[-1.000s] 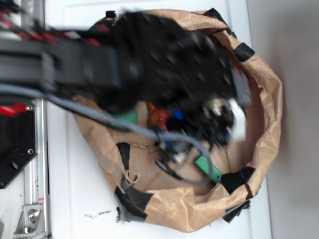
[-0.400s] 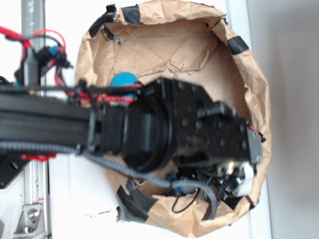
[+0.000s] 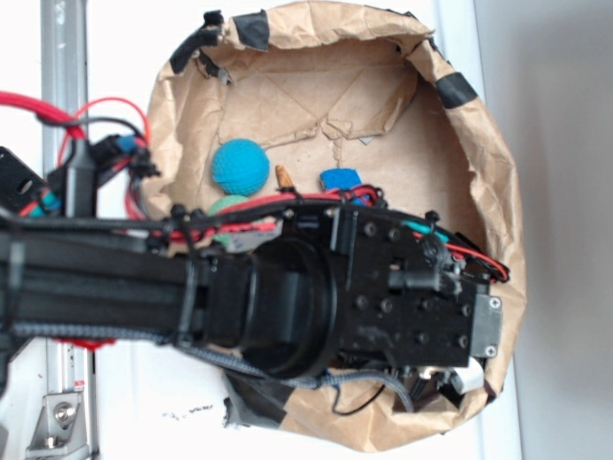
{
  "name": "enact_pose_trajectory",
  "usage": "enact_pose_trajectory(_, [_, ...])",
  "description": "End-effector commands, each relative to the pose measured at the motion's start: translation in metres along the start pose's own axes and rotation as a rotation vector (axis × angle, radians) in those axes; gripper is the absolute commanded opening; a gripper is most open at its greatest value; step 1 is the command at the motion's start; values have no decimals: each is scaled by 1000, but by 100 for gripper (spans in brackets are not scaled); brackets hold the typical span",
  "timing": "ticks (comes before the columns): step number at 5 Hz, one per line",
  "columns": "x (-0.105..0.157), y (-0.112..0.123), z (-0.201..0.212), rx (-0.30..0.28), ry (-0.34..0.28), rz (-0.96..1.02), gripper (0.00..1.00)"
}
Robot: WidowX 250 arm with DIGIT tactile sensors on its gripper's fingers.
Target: Grab the green block.
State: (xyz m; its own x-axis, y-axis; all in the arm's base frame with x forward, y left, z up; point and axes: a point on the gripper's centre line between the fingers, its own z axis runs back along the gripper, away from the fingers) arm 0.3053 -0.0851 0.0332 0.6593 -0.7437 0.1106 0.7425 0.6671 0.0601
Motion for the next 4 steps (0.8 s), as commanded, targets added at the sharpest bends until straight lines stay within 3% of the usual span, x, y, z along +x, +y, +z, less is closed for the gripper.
enact_pose_trajectory(1, [-17, -22, 50, 25, -160, 355, 0])
enact_pose_trajectory(2, [-44, -26, 86, 108, -213, 548, 0])
enact_pose_trajectory(3, [-58, -28, 97, 90, -168, 626, 0])
enact_pose_trajectory(4, [-69, -18, 106, 21, -83, 807, 0])
